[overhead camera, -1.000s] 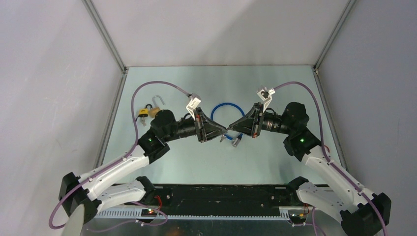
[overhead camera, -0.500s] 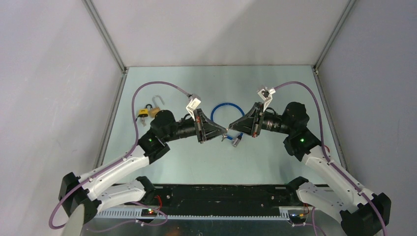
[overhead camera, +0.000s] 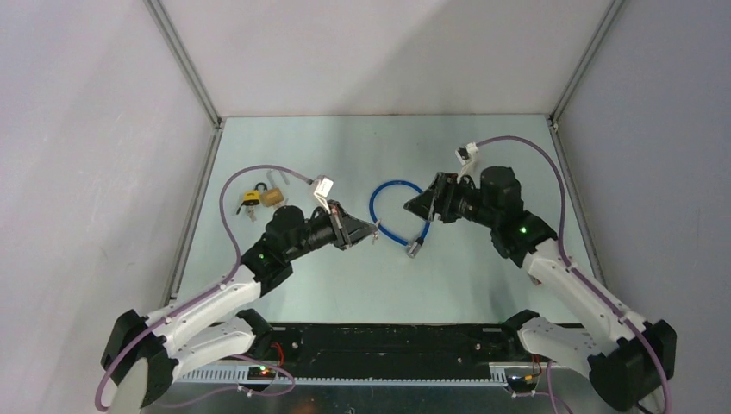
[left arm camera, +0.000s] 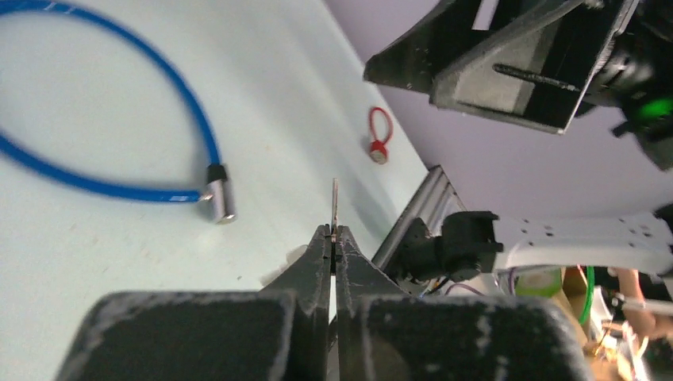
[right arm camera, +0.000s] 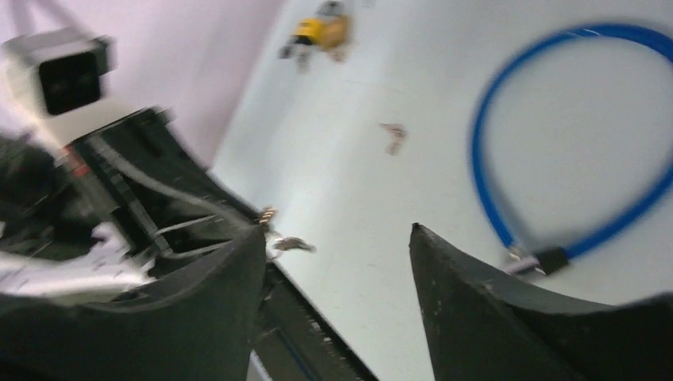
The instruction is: Unlock with the key
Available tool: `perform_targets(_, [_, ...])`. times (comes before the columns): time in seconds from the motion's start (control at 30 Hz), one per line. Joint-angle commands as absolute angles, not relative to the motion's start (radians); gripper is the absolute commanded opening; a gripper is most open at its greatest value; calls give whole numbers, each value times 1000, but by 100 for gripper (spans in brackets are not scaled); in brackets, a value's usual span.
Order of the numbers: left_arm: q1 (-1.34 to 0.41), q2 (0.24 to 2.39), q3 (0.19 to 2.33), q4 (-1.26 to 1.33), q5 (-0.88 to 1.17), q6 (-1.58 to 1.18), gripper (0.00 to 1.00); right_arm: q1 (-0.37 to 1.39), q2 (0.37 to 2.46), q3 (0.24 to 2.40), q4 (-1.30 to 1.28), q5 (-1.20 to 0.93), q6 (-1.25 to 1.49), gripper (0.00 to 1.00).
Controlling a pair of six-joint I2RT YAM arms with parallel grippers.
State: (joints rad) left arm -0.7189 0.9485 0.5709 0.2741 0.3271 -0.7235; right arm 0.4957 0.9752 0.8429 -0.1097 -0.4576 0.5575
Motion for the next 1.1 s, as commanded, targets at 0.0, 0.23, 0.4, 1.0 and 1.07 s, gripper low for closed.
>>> perform_targets(0.0, [-689, 940, 516, 272, 232, -834, 0, 516, 1088, 949, -418, -136, 542, 73])
perform_targets(0.23, [-686, 943, 443, 274, 202, -880, 0, 541, 1273, 1005, -535, 74, 638, 84])
perform_targets(0.4, [-685, 956, 409, 280, 193, -900, 0, 517, 1336, 971, -447, 14, 669, 94])
perform_targets(1.0, [-667, 1007, 395, 287, 210, -898, 0, 601, 1839, 1291, -743, 173, 864, 63])
perform_targets(1.07, [-662, 1015, 396, 285, 222, -898, 0, 607, 1870, 1322, -786, 167, 881, 60])
